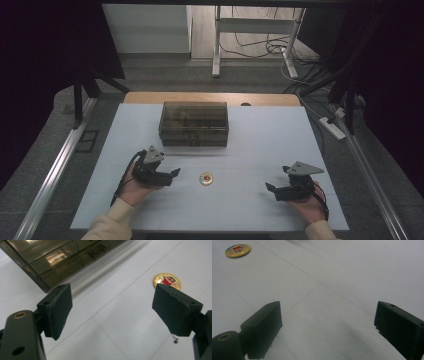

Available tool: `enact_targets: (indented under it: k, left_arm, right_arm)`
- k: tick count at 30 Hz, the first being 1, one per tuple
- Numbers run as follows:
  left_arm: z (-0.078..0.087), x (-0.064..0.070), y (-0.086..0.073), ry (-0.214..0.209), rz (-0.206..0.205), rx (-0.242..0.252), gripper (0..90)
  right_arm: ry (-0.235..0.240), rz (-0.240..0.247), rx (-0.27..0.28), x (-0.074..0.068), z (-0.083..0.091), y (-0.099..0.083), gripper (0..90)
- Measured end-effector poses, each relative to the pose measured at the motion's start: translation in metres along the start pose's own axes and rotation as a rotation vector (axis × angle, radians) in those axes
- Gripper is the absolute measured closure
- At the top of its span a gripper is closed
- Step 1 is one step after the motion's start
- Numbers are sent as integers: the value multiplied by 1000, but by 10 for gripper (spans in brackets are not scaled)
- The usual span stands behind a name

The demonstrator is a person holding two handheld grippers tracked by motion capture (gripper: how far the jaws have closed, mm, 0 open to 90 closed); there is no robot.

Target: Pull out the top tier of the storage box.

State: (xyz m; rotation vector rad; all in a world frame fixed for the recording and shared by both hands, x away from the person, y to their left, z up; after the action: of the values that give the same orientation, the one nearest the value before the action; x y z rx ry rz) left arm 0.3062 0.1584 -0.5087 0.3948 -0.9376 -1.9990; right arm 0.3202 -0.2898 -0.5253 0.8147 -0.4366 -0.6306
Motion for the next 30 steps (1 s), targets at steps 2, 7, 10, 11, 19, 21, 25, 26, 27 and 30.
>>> enact_targets:
  k: [2,7,10,11,19,21,25,26,27,30]
  left_arm:
    - [-1,-2,1,-3,7,1,172]
    - [-4,-3,3,-6,11,-6,173]
    - [-4,-5,4,-14,18,-6,175]
    - [-4,-6,4,-13,21,-6,175]
    - [-3,-11,4,-2,24,-7,182]
    - [-4,-12,4,0,24,-9,182]
    - [-3,-13,5,1,24,-10,182]
    - [-3,-13,5,1,25,-9,182]
    - [-3,-13,5,2,25,-9,182]
    - [-2,-14,6,3,23,-7,182]
  right_arm:
    - [3,-5,2,0,-2,1,76]
    - [13,-14,20,-1,-5,8,96]
    - [16,0,24,-3,-6,12,105]
    - [15,2,25,-4,-6,13,106]
    - [20,7,30,-3,-12,22,113]
    - [20,10,34,-4,-13,24,113]
    - [21,7,38,-3,-12,26,114]
    - [21,8,40,-3,-12,27,114]
    - [21,8,43,-3,-12,28,115]
    - [25,5,49,-3,-12,30,118]
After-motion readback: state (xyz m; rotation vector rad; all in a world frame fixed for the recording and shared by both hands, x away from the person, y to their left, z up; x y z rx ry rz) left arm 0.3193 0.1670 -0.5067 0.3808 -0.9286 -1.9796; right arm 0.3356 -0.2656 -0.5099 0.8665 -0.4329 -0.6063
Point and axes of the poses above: each handheld gripper's, and its own axes: z roughly backward along the jaws, y roughly out of its top, x roughly to its right, the point moved 2 cm from there along -z, roughly forward along the jaws, and after that the axes turned 6 degrees about z, right-handed, at the moved point
